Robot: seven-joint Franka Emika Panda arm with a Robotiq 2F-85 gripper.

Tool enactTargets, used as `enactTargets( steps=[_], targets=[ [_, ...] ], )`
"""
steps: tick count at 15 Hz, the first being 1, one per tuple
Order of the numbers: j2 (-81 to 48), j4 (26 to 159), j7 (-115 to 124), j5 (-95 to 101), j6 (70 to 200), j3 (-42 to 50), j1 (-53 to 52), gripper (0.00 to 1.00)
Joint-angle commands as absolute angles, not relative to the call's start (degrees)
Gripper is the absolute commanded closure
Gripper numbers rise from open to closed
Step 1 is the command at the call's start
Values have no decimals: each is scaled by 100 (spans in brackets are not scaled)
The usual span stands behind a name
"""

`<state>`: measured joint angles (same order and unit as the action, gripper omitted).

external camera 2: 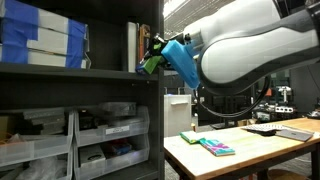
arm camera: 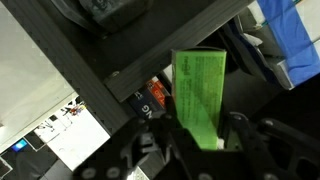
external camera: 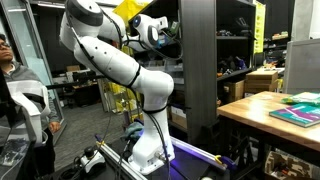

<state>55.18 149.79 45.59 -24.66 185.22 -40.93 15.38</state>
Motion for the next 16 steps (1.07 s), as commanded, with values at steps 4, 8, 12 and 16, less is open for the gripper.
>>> enactTargets(
  steps=[4,8,12,16],
  targets=[
    [5531,15092,4664,-2442,18574,-3939,1534,88],
    [5555,15113,4619,-2382,18557,-4067,1486,88],
    [5647,15229,4672,-2433,18569,-4075,1494,88],
    [5652,15260,4617,-2391,18620,-4131,1354,88]
  ],
)
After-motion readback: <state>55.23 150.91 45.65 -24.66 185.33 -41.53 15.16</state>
